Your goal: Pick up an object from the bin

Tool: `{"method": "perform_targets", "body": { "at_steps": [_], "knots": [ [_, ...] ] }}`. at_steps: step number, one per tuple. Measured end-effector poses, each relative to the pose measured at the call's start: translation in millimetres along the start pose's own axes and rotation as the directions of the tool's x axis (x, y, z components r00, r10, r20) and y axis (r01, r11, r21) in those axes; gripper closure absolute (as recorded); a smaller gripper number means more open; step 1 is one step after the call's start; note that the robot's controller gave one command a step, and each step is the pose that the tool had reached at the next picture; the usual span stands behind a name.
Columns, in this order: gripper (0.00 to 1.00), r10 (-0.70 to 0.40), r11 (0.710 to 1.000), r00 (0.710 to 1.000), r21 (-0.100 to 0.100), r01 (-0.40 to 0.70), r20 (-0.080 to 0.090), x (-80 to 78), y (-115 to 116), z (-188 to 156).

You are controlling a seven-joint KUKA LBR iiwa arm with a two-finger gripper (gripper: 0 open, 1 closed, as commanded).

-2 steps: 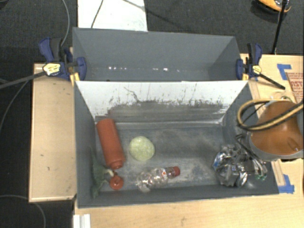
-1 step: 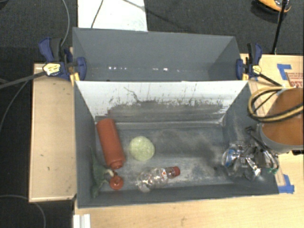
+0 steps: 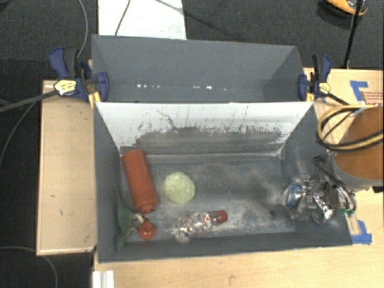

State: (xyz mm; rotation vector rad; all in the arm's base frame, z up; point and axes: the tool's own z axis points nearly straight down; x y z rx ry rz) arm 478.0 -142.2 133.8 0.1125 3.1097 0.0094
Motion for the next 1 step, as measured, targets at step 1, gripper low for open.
{"method": "perform_targets", "body": {
  "at_steps": [1],
  "knots": [
    [1.0,-0.215,0.977,0.977,0.001,0.215,0.003,-2.9,34.8,-18.5]
  ]
}}
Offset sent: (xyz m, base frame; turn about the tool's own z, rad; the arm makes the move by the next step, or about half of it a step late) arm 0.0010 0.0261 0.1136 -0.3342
